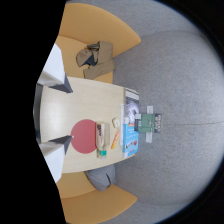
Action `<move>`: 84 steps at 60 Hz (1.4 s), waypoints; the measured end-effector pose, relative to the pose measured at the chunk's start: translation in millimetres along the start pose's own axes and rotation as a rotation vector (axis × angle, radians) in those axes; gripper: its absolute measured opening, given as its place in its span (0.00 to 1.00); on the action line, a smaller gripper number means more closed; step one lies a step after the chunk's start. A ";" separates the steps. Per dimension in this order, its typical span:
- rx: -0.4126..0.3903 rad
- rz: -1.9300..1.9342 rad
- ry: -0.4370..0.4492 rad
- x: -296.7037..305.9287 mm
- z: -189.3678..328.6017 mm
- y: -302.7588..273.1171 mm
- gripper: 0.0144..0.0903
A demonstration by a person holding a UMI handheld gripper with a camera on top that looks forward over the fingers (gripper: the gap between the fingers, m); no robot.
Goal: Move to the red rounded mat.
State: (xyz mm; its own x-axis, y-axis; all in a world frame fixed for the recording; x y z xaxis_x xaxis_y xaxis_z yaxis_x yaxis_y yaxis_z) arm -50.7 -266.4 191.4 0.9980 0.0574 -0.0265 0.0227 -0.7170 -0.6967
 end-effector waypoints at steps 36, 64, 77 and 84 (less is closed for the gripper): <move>-0.060 0.001 0.066 66.1 30.6 34.7 0.96; -0.081 -0.031 0.108 114.4 107.7 41.1 0.96; -0.113 -0.024 0.096 120.5 154.7 47.8 0.96; -0.108 -0.024 0.106 127.6 179.2 45.6 0.96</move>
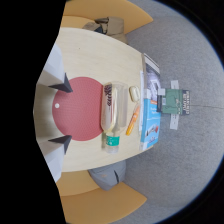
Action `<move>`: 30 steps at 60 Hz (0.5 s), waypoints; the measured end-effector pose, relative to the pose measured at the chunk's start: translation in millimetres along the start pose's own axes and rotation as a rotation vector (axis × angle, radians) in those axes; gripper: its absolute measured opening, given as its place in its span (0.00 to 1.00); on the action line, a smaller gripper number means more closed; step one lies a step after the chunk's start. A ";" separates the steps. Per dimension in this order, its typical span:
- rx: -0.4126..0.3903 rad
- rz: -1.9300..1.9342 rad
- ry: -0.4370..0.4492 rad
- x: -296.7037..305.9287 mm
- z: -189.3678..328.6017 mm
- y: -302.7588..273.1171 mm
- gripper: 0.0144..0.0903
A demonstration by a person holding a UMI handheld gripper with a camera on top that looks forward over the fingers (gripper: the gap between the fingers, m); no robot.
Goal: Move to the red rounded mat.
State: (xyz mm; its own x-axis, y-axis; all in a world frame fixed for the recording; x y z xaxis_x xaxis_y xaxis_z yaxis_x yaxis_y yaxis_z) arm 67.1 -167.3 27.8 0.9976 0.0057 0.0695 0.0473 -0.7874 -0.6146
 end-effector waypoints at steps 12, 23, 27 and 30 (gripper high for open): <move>-0.020 0.003 -0.002 1.4 28.3 -3.1 0.96; -0.041 0.006 -0.019 -4.3 40.7 -2.2 0.96; -0.046 0.004 -0.020 -4.6 43.3 -1.3 0.96; -0.051 0.004 -0.017 -4.4 45.0 0.0 0.96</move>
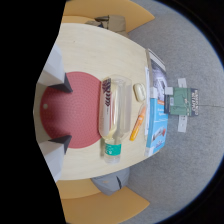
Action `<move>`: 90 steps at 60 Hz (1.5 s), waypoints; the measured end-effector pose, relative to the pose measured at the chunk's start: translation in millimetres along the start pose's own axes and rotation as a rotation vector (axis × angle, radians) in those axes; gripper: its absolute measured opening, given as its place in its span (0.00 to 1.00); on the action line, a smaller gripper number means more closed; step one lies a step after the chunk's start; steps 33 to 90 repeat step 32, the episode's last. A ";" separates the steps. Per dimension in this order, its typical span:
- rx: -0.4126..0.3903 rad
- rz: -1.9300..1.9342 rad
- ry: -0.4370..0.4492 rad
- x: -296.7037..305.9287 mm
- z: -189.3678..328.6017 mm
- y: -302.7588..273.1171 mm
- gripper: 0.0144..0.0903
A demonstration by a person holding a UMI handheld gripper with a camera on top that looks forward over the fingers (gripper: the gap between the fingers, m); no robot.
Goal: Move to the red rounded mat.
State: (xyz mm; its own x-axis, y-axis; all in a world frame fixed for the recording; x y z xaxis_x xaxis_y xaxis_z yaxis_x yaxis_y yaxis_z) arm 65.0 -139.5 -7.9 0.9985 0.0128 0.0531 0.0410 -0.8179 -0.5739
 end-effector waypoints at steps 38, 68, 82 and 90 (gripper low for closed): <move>0.000 0.001 0.006 1.6 3.8 -0.8 0.95; 0.000 0.001 0.006 1.6 3.8 -0.8 0.95; 0.000 0.001 0.006 1.6 3.8 -0.8 0.95; 0.000 0.001 0.006 1.6 3.8 -0.8 0.95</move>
